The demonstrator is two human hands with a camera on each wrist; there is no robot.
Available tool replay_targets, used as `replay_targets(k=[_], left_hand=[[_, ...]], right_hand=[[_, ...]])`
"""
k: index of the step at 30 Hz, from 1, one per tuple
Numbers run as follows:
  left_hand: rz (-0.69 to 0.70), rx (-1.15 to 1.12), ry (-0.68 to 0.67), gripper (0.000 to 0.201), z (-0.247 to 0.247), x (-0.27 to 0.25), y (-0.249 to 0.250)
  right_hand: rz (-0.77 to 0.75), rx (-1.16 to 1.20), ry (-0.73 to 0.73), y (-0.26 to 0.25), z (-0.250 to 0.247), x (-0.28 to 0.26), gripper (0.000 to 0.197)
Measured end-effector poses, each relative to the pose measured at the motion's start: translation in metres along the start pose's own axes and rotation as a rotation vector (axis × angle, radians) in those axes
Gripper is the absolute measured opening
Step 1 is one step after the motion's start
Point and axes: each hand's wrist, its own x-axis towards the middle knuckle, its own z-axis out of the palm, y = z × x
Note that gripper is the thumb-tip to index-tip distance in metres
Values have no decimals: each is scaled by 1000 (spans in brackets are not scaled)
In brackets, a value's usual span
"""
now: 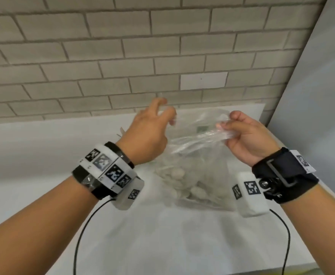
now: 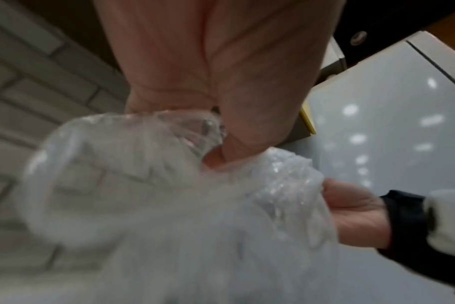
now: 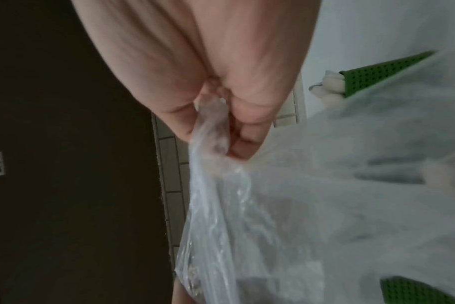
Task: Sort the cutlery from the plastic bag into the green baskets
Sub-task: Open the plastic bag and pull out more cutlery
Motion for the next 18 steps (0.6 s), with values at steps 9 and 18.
replay_targets(k=[9, 18], left_hand=[[-114, -417, 35, 40, 30, 14, 11], [145, -261, 15, 56, 22, -14, 4]], right_hand=[[-843, -1255, -246, 6, 15, -29, 12], [353, -2412, -495, -3, -4, -22, 79]])
